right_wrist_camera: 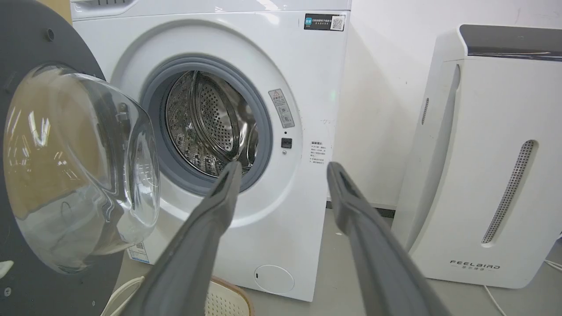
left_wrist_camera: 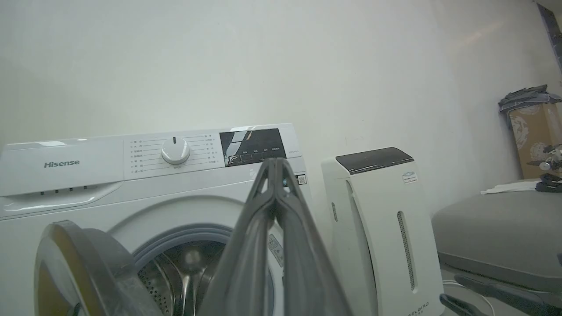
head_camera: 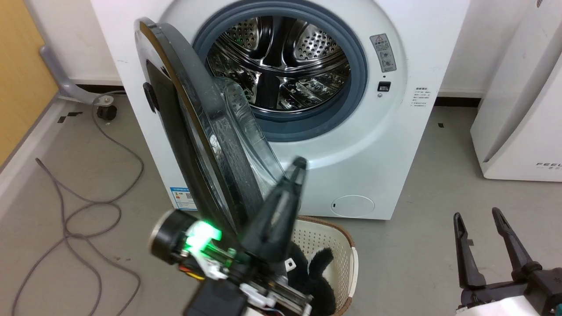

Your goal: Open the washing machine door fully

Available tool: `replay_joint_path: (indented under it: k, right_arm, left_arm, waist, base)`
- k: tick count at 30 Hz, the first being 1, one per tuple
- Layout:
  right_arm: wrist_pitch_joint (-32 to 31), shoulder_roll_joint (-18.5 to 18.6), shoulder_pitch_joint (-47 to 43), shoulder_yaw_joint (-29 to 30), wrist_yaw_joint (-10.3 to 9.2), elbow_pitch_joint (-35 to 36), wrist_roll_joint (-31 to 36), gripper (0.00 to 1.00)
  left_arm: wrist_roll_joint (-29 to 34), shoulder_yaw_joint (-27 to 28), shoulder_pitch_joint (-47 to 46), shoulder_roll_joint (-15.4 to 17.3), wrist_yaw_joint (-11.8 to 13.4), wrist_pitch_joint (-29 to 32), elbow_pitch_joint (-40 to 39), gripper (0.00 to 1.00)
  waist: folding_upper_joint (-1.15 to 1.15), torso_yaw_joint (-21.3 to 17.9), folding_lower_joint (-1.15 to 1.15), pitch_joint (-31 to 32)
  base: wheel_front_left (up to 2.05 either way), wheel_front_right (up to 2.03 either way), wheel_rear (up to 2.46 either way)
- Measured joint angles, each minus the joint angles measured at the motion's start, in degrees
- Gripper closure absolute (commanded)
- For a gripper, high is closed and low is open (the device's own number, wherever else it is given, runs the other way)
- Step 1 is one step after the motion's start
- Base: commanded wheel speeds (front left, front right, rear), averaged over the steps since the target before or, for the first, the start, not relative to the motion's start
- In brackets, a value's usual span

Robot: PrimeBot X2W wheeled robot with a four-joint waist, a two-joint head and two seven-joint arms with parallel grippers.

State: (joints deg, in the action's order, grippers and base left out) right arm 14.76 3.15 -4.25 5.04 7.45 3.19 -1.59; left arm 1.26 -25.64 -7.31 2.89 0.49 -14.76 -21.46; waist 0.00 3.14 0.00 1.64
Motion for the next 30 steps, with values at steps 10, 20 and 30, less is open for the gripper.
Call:
replay_joint_path:
  k: [10,20,30]
  right_arm:
    - [0.0,0.0,0.0,-0.2,0.00,-0.1,-0.1,0.00]
    - [0.0,0.0,0.0,-0.1,0.00,-0.6,-0.4,0.00]
    - [0.0,0.0,0.0,-0.4,0.00,-1.3,-0.5,0.00]
  left_arm:
    - [-0.8,-6.6,0.7,0.0,-1.2,0.0,4.2,1.00]
    - [-1.4,-9.9,4.1,0.2,-1.7,0.0,8.7,1.00]
    - [-3.1,-10.9,6.2,0.4,-2.3,0.0,18.3,1.00]
  waist:
    - [0.00,0.4,0.00,0.0]
    - [0.00,1.1,0.00,-0.3]
    - [0.00,1.7,0.00,-1.1]
  base:
    - [0.00,0.00,0.00]
    - [0.00,0.00,0.00]
    - [0.00,0.00,0.00]
